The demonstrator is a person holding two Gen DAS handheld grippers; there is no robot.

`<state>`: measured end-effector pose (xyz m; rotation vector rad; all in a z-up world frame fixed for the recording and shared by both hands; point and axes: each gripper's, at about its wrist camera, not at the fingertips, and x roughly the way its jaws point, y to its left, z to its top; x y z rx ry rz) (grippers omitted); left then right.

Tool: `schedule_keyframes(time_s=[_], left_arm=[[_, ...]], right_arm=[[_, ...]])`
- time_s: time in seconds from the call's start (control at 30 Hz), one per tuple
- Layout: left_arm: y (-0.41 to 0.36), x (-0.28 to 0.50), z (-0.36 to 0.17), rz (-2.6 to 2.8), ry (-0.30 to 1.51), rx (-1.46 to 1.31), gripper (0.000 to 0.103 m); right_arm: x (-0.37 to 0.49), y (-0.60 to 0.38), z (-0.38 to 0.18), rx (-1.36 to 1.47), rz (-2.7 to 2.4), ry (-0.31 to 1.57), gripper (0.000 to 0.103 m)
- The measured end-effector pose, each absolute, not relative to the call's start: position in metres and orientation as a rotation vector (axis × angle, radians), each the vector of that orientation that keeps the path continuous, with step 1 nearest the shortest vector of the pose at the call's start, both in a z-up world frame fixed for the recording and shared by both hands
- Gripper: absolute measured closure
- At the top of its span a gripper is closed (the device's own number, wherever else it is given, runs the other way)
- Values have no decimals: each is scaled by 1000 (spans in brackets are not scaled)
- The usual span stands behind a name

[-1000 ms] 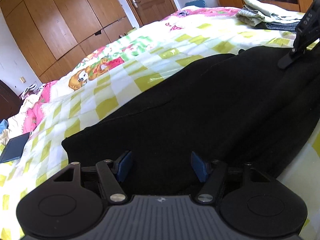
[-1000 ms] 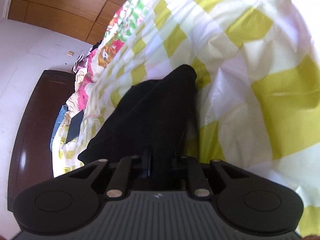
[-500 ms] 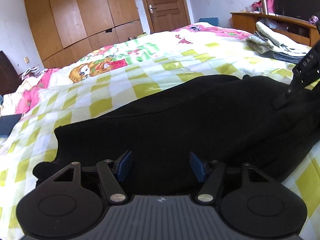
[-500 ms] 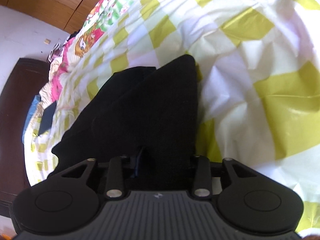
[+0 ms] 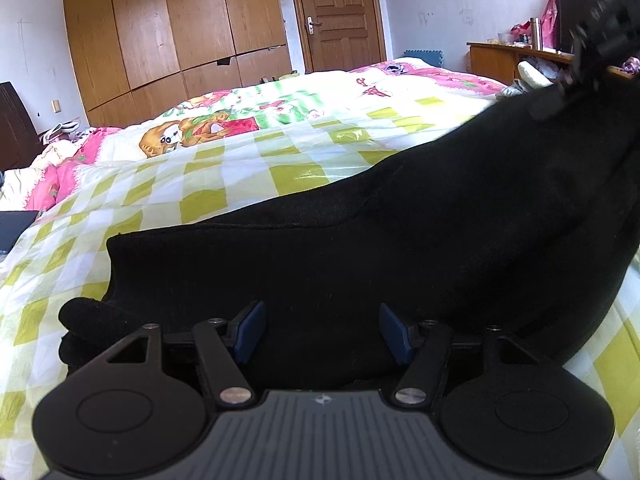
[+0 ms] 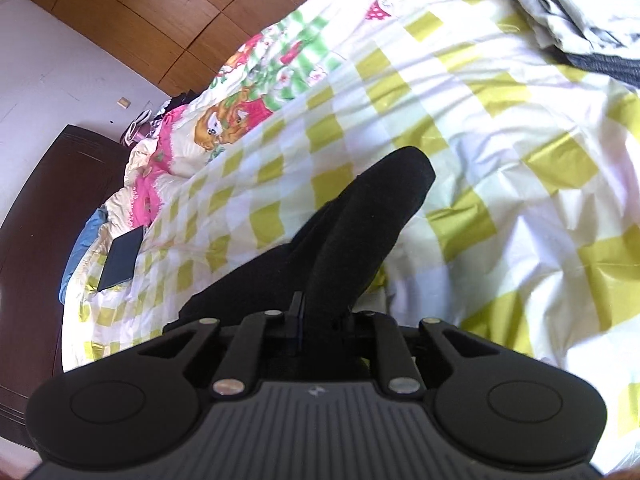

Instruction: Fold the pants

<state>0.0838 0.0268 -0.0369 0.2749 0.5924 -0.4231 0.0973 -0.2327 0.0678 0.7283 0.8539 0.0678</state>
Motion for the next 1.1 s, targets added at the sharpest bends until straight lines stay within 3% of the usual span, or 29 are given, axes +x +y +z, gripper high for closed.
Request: schedule_keyframes(time_s=[0.3, 0.77, 1.0, 1.1], left_arm=[[36, 82, -40, -455, 577, 254, 28], [47, 80, -37, -499, 565, 193, 29], [56, 79, -26, -574, 517, 23, 29], [37, 81, -21, -563, 507, 85, 29]], right_arm=[[125, -169, 104, 611, 103, 855, 88], [148, -117, 103, 511, 104, 894, 88], [127, -130, 114, 506, 73, 885, 88], [106, -162, 115, 558, 12, 856, 88]])
